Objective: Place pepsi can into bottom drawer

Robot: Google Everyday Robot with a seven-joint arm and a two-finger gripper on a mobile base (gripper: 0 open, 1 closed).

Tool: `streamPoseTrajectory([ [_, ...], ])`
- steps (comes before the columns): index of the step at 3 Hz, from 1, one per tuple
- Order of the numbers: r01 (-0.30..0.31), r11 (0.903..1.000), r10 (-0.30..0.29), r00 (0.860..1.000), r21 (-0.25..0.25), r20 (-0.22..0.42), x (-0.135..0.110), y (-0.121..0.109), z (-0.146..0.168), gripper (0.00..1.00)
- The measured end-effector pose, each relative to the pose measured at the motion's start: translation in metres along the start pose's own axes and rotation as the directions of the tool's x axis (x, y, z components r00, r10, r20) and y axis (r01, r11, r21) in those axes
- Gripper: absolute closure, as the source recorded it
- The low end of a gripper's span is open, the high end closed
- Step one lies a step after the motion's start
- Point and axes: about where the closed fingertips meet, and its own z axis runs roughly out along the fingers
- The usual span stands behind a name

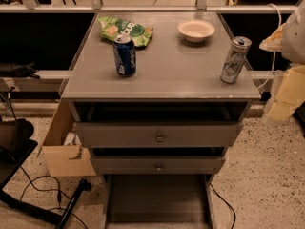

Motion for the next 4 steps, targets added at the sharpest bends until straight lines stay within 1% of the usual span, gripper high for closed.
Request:
streamPoseTrajectory([
  [1, 0.0, 1.0, 0.0, 1.0, 0.0, 0.0, 0.0, 0.0, 0.0, 0.0],
  [2, 0.008, 0.9997, -0.01, 0.998, 0.024, 0.068, -0.007, -0.009, -0.002, 0.0],
  [3, 0.007, 0.9982, -0.022, 0.965, 0.06, 0.261, -0.031, -0.038, 0.007, 0.0],
  [4, -0.033, 0.996, -0.021, 0.817, 0.083, 0.577, -0.085, -0.089, 0.037, 0.0],
])
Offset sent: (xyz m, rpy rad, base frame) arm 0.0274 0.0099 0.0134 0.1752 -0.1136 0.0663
